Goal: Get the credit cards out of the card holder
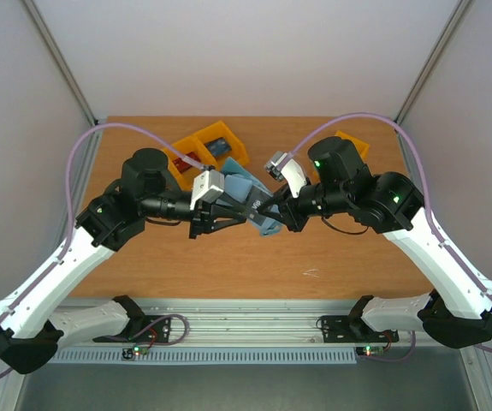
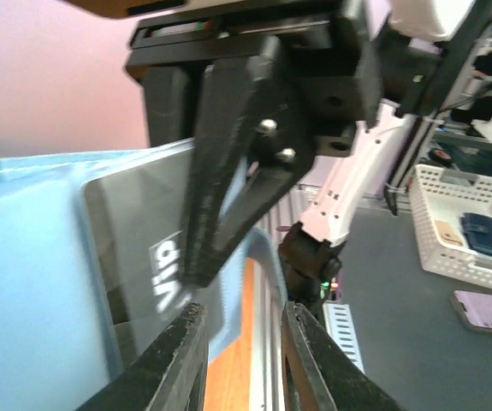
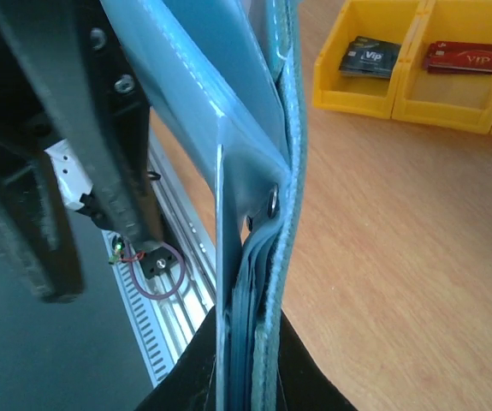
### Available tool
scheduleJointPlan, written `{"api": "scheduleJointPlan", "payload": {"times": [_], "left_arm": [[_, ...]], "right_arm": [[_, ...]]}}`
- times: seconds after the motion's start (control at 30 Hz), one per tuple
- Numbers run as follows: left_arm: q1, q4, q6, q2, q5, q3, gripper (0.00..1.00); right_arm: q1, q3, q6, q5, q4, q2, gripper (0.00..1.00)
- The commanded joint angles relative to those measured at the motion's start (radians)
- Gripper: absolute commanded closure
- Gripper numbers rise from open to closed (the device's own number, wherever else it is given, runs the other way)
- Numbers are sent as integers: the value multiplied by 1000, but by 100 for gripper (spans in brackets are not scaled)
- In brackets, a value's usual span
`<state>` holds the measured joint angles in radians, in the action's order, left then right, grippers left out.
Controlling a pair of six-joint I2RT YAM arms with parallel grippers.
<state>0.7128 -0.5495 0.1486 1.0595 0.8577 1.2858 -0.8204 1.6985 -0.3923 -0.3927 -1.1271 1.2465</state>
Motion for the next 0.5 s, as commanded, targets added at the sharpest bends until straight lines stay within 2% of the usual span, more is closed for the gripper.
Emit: {"api": "scheduleJointPlan", "payload": {"times": [0.0, 0.3, 0.47], "left_arm": [[2, 56, -40, 4, -133, 0, 74], [1, 37, -24, 11, -193, -10, 74], [3, 62, -9, 28, -94, -9, 77]], "right_arm": [[-7, 29, 10, -25, 12, -4, 99], [-8, 26, -28, -141, 26, -6, 99], [-8, 24, -46, -185, 38, 2, 99]]}}
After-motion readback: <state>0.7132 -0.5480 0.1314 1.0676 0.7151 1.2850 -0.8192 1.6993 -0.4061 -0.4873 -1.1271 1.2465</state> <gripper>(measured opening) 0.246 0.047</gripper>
